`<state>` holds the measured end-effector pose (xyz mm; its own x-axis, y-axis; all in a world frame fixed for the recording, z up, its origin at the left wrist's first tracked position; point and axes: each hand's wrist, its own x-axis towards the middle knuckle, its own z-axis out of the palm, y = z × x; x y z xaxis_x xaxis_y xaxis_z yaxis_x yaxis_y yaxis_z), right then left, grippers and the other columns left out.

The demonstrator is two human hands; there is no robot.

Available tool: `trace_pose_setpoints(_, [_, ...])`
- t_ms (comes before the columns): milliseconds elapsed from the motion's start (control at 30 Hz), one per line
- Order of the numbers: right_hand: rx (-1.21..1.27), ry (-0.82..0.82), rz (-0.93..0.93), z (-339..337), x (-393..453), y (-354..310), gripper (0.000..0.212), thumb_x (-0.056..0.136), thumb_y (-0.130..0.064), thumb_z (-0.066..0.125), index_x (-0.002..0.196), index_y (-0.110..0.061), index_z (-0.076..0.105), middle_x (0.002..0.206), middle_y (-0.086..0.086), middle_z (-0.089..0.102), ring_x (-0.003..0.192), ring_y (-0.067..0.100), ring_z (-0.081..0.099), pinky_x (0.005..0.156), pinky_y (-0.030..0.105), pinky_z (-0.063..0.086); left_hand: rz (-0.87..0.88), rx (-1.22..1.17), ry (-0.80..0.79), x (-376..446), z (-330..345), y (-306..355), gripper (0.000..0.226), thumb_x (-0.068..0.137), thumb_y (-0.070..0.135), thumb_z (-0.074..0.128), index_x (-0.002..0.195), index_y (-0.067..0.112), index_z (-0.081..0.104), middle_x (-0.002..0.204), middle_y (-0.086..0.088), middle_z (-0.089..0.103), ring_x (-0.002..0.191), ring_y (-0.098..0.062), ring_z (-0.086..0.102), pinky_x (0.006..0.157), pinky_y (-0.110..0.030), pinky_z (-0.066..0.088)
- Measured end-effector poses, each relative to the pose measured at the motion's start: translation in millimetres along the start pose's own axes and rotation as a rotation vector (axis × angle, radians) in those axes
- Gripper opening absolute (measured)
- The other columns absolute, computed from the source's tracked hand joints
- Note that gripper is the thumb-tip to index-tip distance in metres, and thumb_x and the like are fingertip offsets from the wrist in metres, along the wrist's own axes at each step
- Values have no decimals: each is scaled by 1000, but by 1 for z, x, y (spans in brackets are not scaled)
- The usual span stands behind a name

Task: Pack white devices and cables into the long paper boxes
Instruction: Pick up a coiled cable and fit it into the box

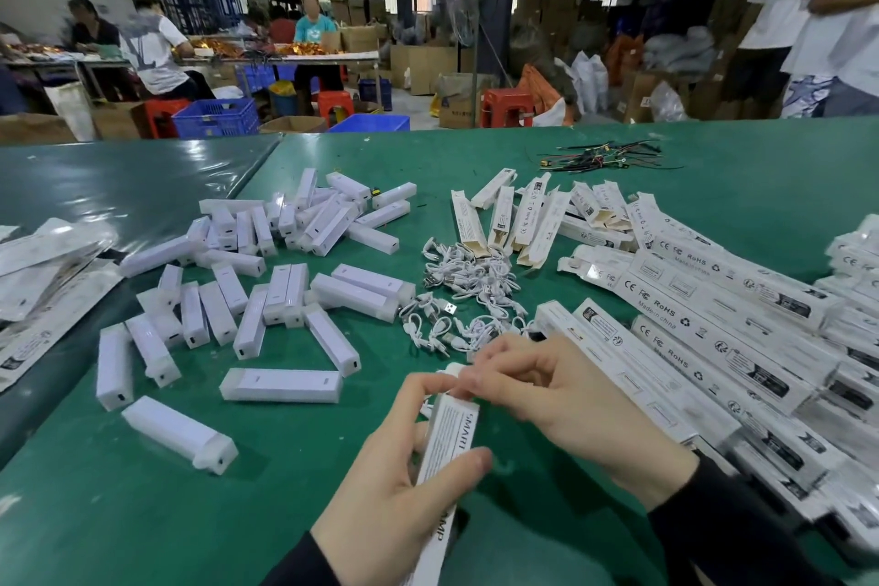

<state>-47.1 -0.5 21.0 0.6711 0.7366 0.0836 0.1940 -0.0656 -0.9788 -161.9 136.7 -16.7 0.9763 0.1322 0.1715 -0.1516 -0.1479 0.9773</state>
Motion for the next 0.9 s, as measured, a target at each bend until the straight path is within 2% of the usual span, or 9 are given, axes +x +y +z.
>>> trace_pose_setpoints(67, [27, -68, 13, 4, -1, -1, 15, 85, -23, 70, 90, -11, 79, 81, 7, 65, 67, 6, 53, 62, 17, 42, 35, -16, 30, 1, 1, 2, 25, 82, 27, 65, 102, 38, 52, 55, 13, 56, 46, -4, 35, 48, -12, 32])
trace_pose_setpoints(133, [92, -47, 16, 8, 0, 0, 13, 84, -11, 73, 96, -12, 76, 81, 1, 68, 70, 8, 57, 64, 19, 46, 33, -74, 77, 2, 0, 3, 23, 83, 26, 64, 102, 33, 54, 60, 8, 62, 44, -6, 41, 46, -15, 36])
trace_pose_setpoints(267, [207, 63, 97, 13, 3, 4, 25, 65, -22, 81, 87, -14, 75, 79, 0, 71, 73, 13, 63, 70, 27, 49, -19, -187, 104, 2, -3, 1, 39, 78, 39, 71, 109, 26, 50, 57, -6, 55, 32, -22, 45, 35, -26, 43])
trace_pose_setpoints(333, [192, 49, 90, 16, 1, 5, 10, 75, -14, 79, 84, -15, 77, 80, 1, 72, 72, 11, 64, 66, 23, 50, -29, -205, 125, 3, -2, 0, 43, 75, 41, 71, 111, 31, 49, 56, -8, 54, 32, -24, 46, 35, -29, 44])
trace_pose_setpoints(400, [137, 40, 73, 19, 0, 5, 18, 84, -2, 70, 85, -19, 77, 84, 5, 71, 70, 8, 62, 60, 20, 49, -33, -218, 151, 3, -2, -1, 47, 73, 42, 71, 113, 37, 48, 55, -8, 53, 32, -25, 47, 37, -30, 46])
trace_pose_setpoints(500, [75, 10, 75, 18, -1, 1, 31, 89, 1, 61, 83, -26, 75, 87, 1, 68, 72, 9, 60, 58, 21, 48, -26, -205, 161, 3, -2, 0, 45, 73, 42, 71, 111, 34, 47, 54, -9, 51, 31, -24, 46, 36, -28, 44])
trace_pose_setpoints(667, [153, 48, 116, 20, 2, 3, 20, 92, -8, 58, 79, -21, 65, 74, -9, 63, 65, 6, 59, 55, 19, 47, -19, -249, 78, 1, 4, 1, 23, 84, 25, 65, 97, 24, 45, 56, -2, 57, 30, -19, 41, 34, -24, 41])
trace_pose_setpoints(767, [340, 136, 195, 24, 3, 5, 11, 93, -16, 61, 86, -13, 68, 72, -3, 68, 59, 10, 62, 52, 19, 50, -13, -230, 63, 1, 5, 0, 20, 85, 25, 64, 92, 23, 45, 56, -6, 52, 33, -17, 38, 32, -23, 37])
trace_pose_setpoints(900, [404, 166, 269, 23, 5, 8, 27, 91, -27, 63, 95, -3, 74, 79, 8, 72, 63, 14, 62, 54, 19, 51, -34, -239, 23, 0, 5, -1, 28, 84, 36, 66, 95, 22, 43, 67, -13, 49, 37, -21, 44, 39, -27, 43])
